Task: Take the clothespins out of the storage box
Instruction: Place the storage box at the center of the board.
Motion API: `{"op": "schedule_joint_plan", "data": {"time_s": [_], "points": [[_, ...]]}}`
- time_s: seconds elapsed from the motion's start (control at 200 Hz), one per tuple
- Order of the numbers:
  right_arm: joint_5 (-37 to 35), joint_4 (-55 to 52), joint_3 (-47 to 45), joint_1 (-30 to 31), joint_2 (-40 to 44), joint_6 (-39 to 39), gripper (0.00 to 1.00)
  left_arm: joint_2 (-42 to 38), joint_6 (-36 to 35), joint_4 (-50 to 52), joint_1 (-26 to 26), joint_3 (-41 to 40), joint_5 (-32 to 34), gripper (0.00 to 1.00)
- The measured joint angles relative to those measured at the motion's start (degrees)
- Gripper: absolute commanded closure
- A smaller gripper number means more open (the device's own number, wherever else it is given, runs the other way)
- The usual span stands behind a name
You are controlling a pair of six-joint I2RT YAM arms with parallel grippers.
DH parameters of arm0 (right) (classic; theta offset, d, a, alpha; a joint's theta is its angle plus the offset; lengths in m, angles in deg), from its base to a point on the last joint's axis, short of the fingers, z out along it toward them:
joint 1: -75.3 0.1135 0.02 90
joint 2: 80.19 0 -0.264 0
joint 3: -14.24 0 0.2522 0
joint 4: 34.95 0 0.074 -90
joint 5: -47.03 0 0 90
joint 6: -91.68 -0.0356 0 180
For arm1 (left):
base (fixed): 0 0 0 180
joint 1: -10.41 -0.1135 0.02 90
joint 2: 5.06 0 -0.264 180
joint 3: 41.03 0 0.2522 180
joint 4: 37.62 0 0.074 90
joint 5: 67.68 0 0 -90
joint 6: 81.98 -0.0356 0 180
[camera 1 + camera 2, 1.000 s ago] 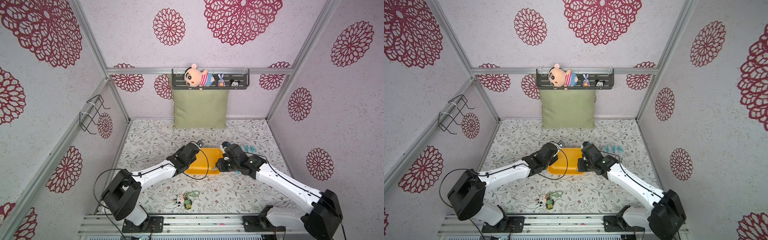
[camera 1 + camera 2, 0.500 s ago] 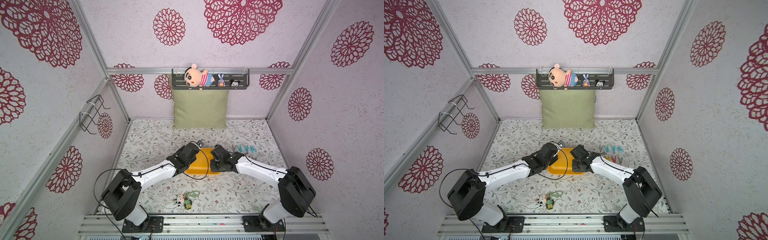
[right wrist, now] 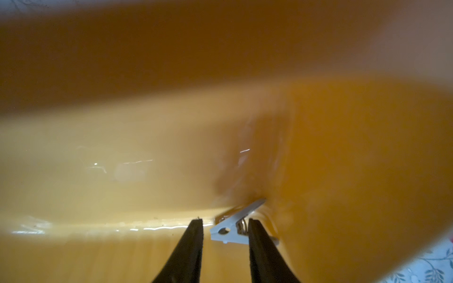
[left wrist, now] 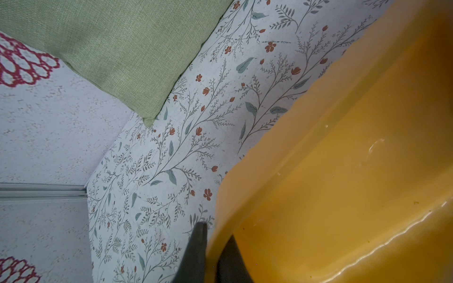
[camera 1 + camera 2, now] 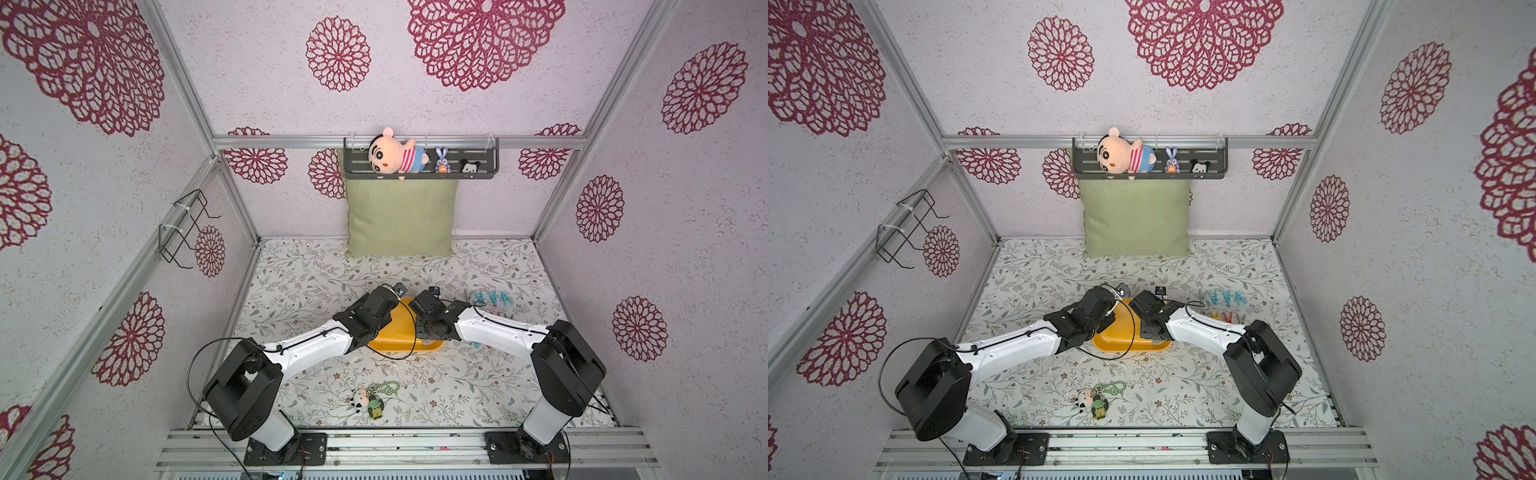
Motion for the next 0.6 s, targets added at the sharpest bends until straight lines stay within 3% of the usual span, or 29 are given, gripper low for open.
{"op": "schedule_joint_plan", "data": {"time_s": [0.305,0.6], "points": [[-0.96,0.37,0.48,0.72,-1.11,-1.20,0.63,0.09,0.48,1.29,-0.24,0.07,-0.96,1.00],[2.16,-2.16,-1.29,0.68,0.85,-1.14,0.63,6.49,1.05,8.11,-4.44,6.71,-13.66,1.00]]}}
